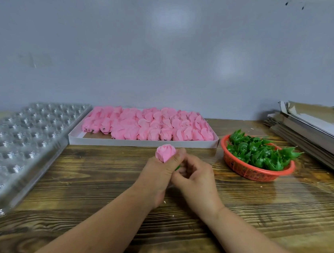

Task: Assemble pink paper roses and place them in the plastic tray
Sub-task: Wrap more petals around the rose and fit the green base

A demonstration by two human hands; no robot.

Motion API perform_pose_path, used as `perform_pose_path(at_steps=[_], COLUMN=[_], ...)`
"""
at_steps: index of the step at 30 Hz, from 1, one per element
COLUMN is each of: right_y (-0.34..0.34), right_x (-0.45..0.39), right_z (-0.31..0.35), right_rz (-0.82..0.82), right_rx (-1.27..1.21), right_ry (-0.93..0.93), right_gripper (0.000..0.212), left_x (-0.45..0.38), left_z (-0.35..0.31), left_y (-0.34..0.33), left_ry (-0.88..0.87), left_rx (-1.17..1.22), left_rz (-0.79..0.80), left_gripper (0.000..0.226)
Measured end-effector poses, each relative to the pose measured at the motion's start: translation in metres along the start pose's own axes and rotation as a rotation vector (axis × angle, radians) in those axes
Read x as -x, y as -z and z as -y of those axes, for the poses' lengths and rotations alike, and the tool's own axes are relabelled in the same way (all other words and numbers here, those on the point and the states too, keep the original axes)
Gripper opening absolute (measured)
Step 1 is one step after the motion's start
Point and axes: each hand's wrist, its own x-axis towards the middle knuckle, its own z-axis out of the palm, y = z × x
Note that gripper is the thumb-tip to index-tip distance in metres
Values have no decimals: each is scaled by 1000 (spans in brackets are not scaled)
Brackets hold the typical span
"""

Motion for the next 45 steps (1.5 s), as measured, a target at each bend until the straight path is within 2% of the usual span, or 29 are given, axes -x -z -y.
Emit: perform_pose_path(at_steps=[3,5,7,9,11,12,14,17,19,22,24,26,28,32,34,36,37,39,40,43,45], right_y=[2,1,3,6,7,6,3,-1,-2,-2,-1,1,5,12,15,16,17,18,18,20,20], right_x=[-2,-3,-3,-4,-4,-4,-2,0,1,0,0,-2,-4,-7,-7,-7,-7,-7,-7,-7,-8], right_z=[-3,-2,0,1,-1,-2,-2,-4,-4,-5,-5,-6,-4,-1,-1,0,0,-2,-3,-5,-7], right_rz=[44,118,200,270,289,279,216,95,41,25,44,80,141,287,379,445,463,486,496,509,492], right_rx=[-210,-406,-566,-656,-669,-645,-502,-208,-147,-190,-268,-359,-433,-559,-610,-657,-678,-702,-710,-754,-746], right_ry=[-72,-172,-274,-350,-384,-374,-270,-88,-45,-48,-83,-143,-215,-329,-347,-343,-347,-354,-360,-406,-457], right_gripper=[14,20,17,18,28,27,17,15,12,17,7,15,24,18,19,10,5,9,11,16,17], left_x=[0,2,4,5,4,3,1,-1,0,0,2,4,5,7,8,10,10,8,8,9,9], left_z=[-4,-7,-9,-10,-9,-7,-3,1,1,0,-2,-3,-5,-11,-14,-16,-16,-15,-15,-15,-14], left_y=[5,8,9,9,8,6,3,-1,-4,-3,-2,0,1,9,11,12,14,16,16,14,13], left_ry=[25,28,35,57,69,62,29,-21,-37,-6,4,6,22,29,13,8,9,23,20,-9,-19], left_rx=[-4,-15,-28,-56,-60,-46,-1,71,86,38,-15,-36,-46,-112,-138,-153,-158,-192,-218,-291,-312], left_rz=[122,176,211,226,175,132,46,-27,-35,-7,46,99,164,282,343,409,441,473,465,414,374], left_gripper=[20,20,17,28,44,46,43,33,28,28,34,41,44,42,34,26,36,67,70,43,37])
